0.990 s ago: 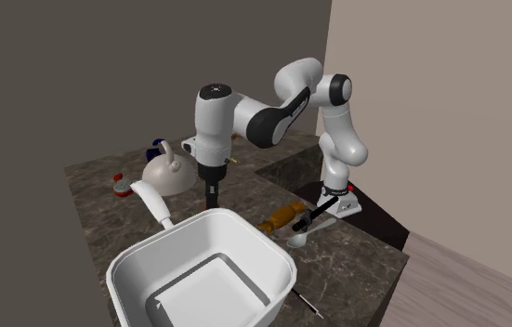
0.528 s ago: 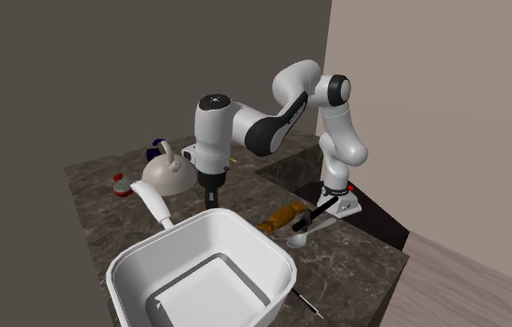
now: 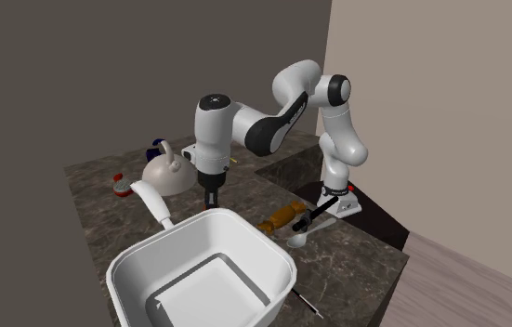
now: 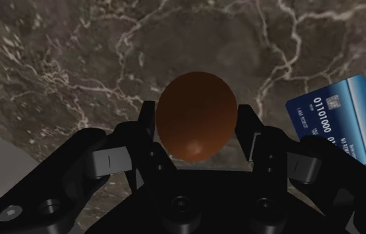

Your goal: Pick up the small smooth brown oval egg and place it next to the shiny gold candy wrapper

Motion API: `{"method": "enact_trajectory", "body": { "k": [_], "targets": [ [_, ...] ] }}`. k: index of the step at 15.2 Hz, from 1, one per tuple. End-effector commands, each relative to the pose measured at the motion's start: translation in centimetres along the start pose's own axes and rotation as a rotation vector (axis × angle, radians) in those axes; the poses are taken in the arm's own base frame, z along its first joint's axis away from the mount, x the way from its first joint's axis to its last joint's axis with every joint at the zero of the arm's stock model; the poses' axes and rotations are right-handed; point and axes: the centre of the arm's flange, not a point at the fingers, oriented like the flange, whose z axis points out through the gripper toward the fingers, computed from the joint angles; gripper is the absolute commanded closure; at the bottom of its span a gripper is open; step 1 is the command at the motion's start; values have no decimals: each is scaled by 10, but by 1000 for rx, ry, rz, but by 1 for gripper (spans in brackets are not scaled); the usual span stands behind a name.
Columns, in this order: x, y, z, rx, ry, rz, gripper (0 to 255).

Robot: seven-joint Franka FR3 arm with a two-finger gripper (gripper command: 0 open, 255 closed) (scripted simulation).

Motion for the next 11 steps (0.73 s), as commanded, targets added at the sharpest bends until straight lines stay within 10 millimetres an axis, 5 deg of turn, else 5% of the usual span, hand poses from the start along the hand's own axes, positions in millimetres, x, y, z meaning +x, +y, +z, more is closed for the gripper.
{"method": "enact_trajectory", "body": {
  "k": [1,6,11],
  "targets": [
    [0,0,0,0,0,0,255],
    [0,0,0,0,0,0,255],
    [3,4,-26,0,0,0,255]
  ]
}}
